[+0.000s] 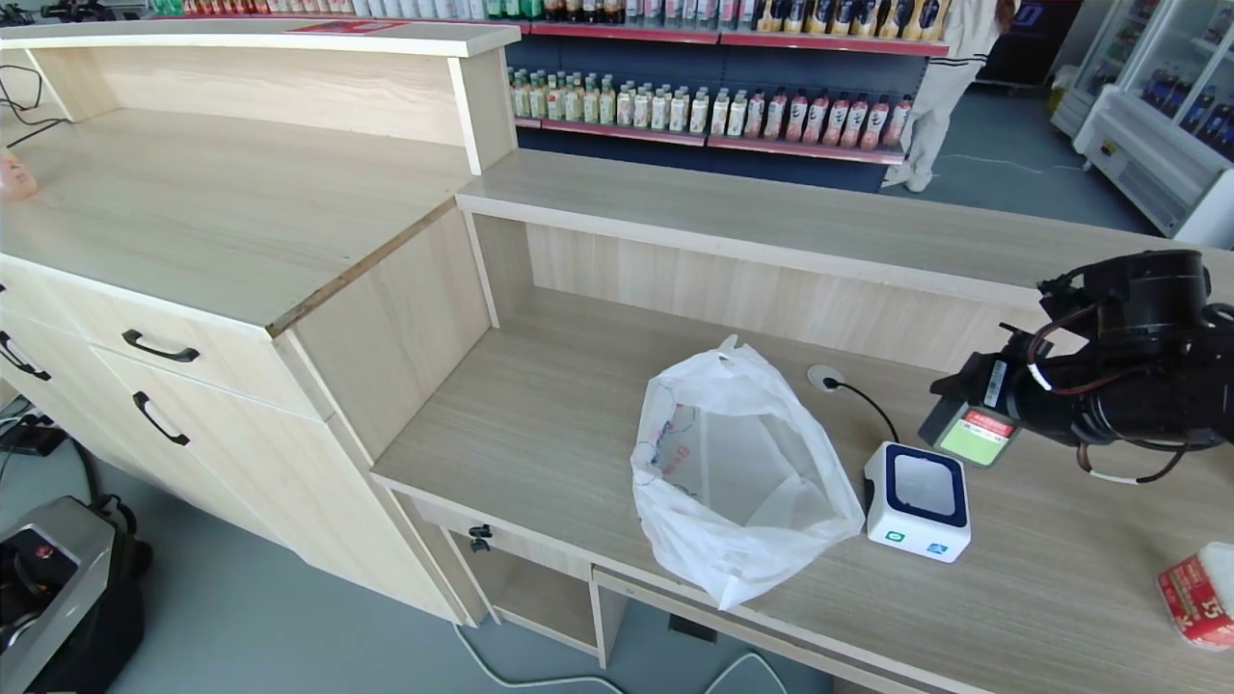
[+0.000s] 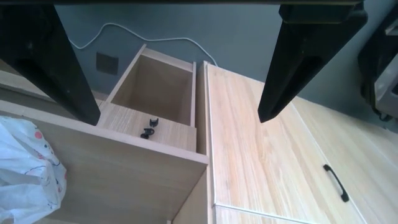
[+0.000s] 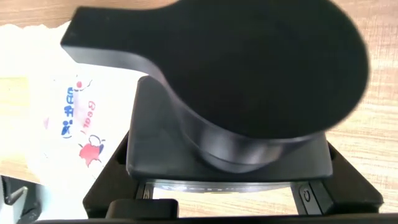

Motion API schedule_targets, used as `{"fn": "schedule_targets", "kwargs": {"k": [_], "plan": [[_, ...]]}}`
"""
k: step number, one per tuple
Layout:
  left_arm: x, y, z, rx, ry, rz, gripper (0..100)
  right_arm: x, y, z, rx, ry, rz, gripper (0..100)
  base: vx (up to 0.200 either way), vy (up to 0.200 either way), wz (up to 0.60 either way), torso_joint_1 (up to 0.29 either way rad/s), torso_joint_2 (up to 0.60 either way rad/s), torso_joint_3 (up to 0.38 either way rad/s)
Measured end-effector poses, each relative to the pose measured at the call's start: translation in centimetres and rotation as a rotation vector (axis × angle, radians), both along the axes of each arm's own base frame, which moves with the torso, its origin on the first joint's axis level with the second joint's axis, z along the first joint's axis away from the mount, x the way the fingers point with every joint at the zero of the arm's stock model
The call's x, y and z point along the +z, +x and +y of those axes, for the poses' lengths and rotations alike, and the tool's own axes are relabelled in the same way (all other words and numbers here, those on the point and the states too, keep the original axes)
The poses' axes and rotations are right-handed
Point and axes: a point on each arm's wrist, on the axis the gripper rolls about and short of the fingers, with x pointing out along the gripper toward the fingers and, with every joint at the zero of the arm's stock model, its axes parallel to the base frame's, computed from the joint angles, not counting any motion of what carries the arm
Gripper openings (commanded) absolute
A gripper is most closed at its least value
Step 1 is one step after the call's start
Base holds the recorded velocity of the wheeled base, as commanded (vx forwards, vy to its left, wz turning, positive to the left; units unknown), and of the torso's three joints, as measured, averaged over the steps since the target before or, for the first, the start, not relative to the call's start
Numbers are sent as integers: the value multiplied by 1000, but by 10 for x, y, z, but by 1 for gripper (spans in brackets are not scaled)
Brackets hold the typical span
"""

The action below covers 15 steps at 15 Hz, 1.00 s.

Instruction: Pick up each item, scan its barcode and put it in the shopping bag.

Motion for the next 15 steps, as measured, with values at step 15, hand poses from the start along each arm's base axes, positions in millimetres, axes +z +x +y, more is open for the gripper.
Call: {"fn": "schedule_targets", "kwargs": {"k": [15], "plan": [[0,0,0,1,0,0,100,-39,11,0,-98,41,148,0,0,0,0,0,0,0]]}}
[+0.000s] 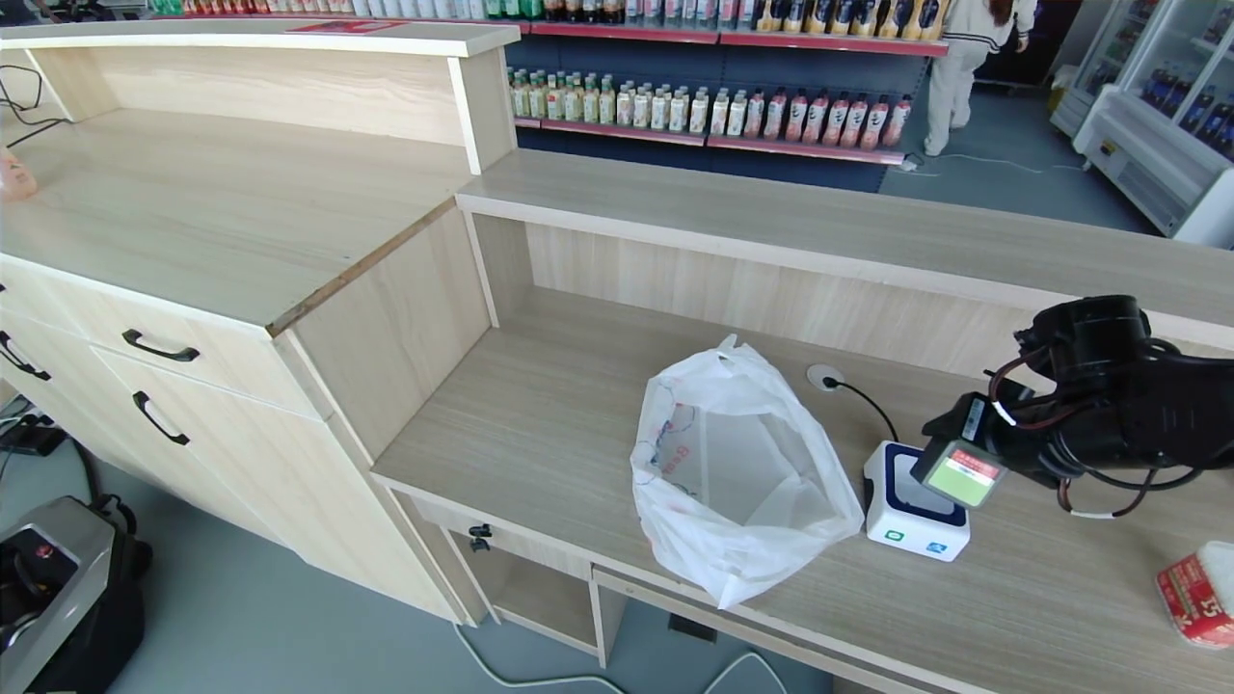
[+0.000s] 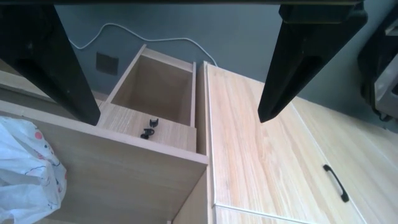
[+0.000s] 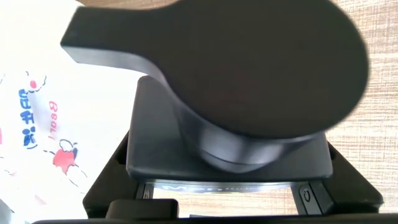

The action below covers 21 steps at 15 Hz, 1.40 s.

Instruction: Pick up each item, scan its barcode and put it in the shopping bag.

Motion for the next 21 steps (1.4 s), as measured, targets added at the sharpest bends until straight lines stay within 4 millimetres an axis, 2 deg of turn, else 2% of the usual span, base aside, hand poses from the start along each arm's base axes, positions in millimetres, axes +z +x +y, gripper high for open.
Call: {"fn": "schedule_targets", "kwargs": {"k": [8,21], "plan": [[0,0,0,-1,0,0,100,-17,11,0,3,-7,39,0,0,0,0,0,0,0],[0,0,0,-1,0,0,100,-24,23,0,12,-17,33,0,0,0,0,0,0,0]]}}
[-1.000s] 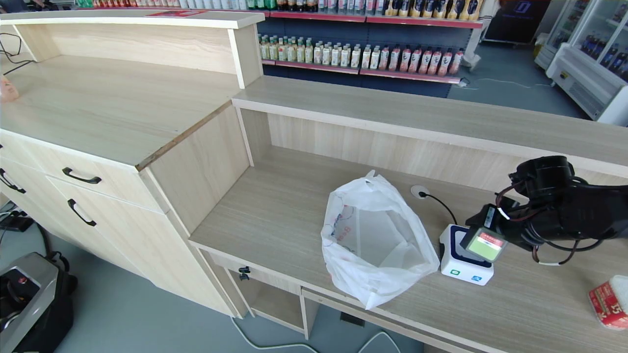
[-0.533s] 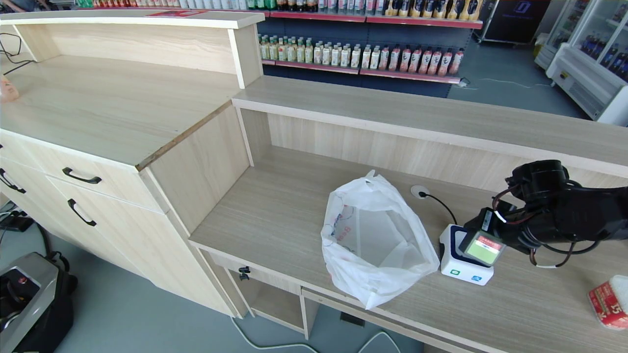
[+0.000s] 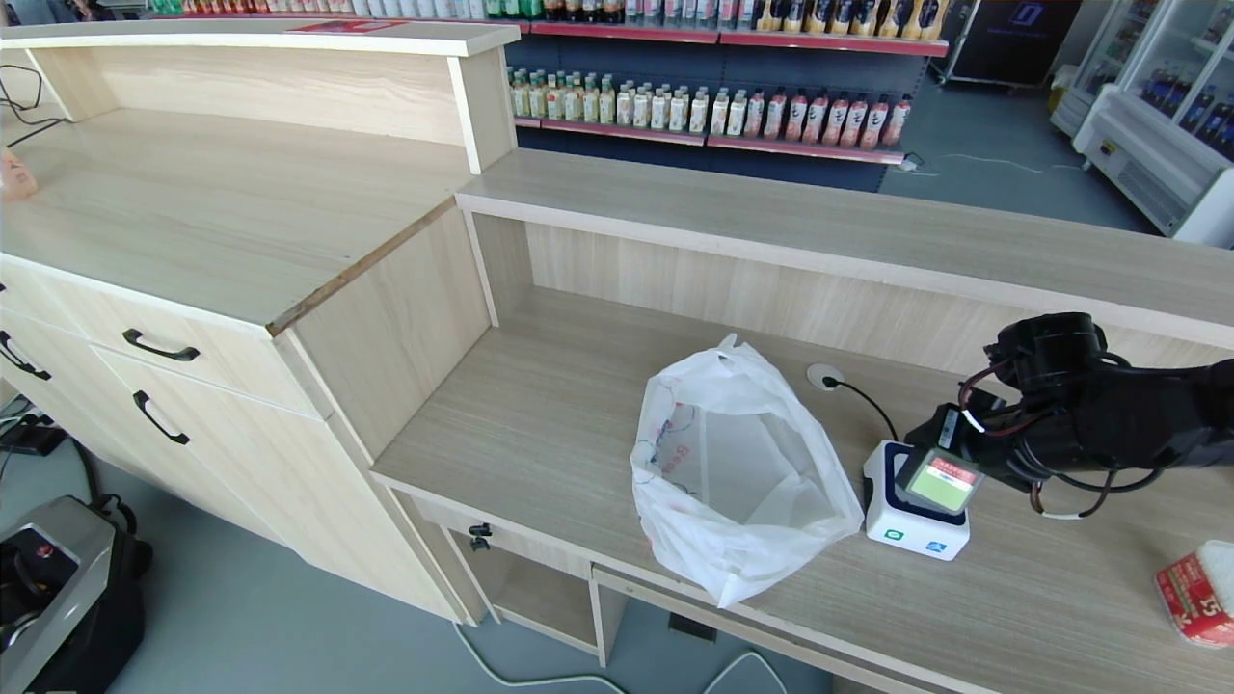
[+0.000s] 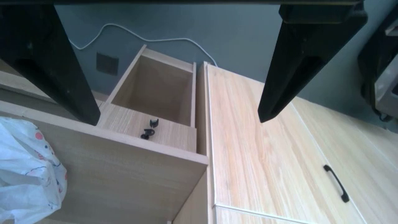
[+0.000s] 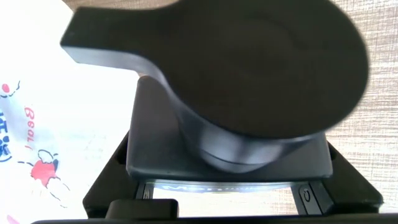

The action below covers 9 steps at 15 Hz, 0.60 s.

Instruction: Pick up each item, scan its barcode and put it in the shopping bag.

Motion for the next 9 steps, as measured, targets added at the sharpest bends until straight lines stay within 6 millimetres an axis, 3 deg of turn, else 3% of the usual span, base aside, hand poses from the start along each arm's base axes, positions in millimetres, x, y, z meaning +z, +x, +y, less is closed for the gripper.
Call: {"fn": "schedule_targets", "kwargs": {"k": [7,9], "plan": [[0,0,0,0,0,0,100,-2,1,0,6,-3,2,0,0,0,0,0,0,0],[0,0,0,0,0,0,100,8,-4,4,37,-25,-24,0,0,0,0,0,0,0]]}}
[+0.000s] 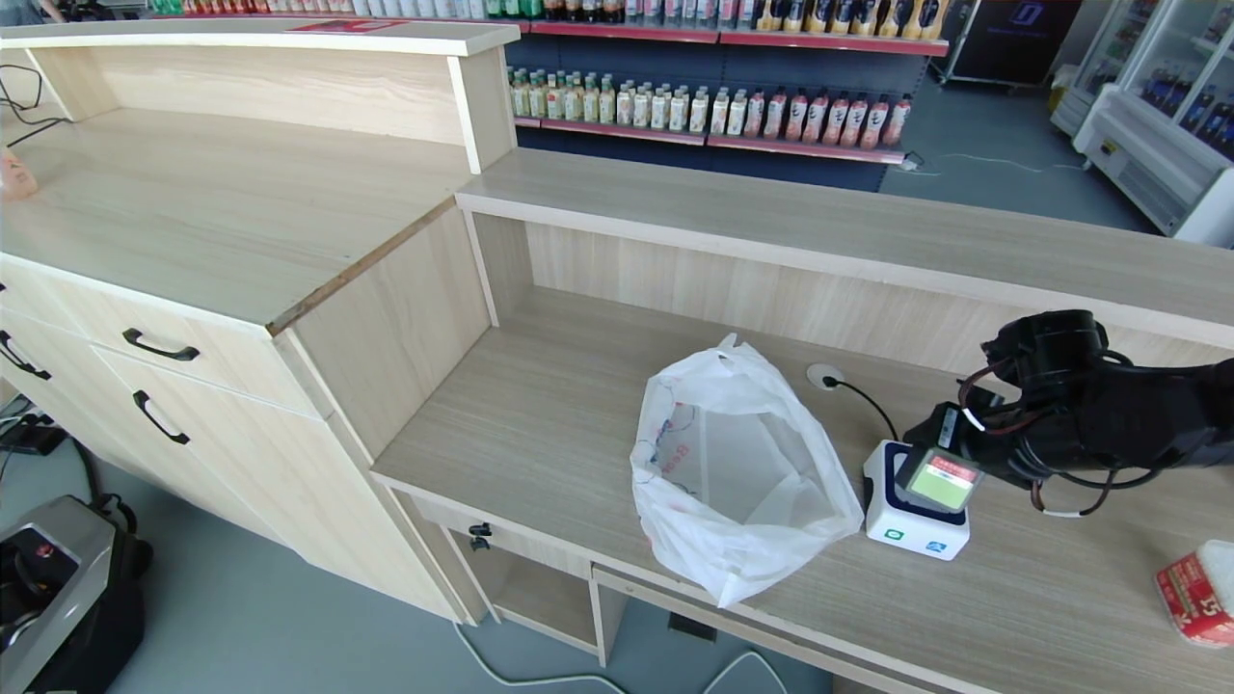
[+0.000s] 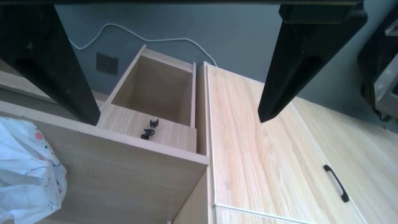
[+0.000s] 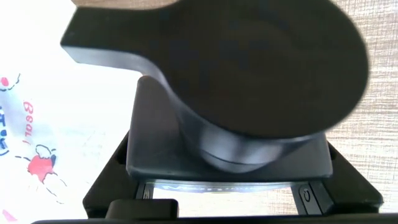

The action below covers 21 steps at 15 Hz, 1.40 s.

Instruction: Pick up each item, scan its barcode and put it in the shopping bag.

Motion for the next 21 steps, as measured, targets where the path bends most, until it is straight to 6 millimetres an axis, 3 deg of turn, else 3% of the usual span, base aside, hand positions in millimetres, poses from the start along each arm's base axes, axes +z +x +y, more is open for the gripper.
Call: {"fn": "schedule_targets", "kwargs": {"k": [2,5,7,9,16,21], "plan": [[0,0,0,0,0,0,100,29,-14,5,96,-96,-96,0,0,0,0,0,0,0],[0,0,0,0,0,0,100,75,-65,6,261,-368,-327,0,0,0,0,0,0,0],[0,0,0,0,0,0,100,82,-106,4,329,-534,-415,0,0,0,0,0,0,0],[0,0,0,0,0,0,100,84,-129,3,336,-589,-466,0,0,0,600,0,2,2],[0,0,0,0,0,0,100,81,-148,2,321,-615,-527,0,0,0,600,-24,64,40],[0,0,0,0,0,0,100,63,-126,-7,300,-551,-437,0,0,0,0,-5,17,9]]}}
